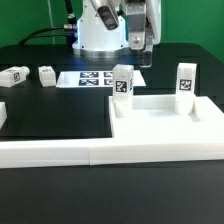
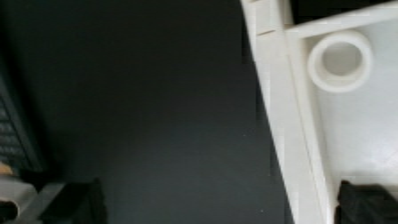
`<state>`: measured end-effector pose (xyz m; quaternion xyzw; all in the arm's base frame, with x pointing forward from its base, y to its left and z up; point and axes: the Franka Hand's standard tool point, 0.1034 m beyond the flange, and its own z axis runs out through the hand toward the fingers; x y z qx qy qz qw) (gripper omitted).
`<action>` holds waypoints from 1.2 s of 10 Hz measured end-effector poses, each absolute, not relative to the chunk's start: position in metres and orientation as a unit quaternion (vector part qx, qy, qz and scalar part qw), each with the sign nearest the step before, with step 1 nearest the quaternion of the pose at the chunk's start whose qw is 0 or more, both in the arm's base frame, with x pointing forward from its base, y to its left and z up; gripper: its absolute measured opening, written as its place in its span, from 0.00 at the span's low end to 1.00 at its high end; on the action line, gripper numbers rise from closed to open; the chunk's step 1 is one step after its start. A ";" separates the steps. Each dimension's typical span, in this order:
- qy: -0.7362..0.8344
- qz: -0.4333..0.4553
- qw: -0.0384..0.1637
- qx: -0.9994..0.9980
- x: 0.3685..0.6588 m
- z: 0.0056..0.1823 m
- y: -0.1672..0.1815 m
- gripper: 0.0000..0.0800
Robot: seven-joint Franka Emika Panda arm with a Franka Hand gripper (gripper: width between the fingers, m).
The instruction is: Assemble square table
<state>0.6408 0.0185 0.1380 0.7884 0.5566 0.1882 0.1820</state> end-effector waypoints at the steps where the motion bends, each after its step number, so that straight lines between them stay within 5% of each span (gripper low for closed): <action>1: 0.532 0.194 0.176 0.805 0.641 0.138 0.018 0.81; 3: 0.479 0.201 0.163 0.839 0.637 0.138 0.012 0.81; 6: 0.402 0.186 0.138 0.886 0.591 0.148 -0.035 0.81; 10: 0.280 0.123 0.089 0.948 0.535 0.130 -0.089 0.81; 12: 0.221 0.109 0.072 0.967 0.533 0.125 -0.087 0.81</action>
Offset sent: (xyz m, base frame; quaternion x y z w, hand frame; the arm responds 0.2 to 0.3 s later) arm -0.0481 -0.0275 -0.0041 0.0770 0.0007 0.1898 0.9788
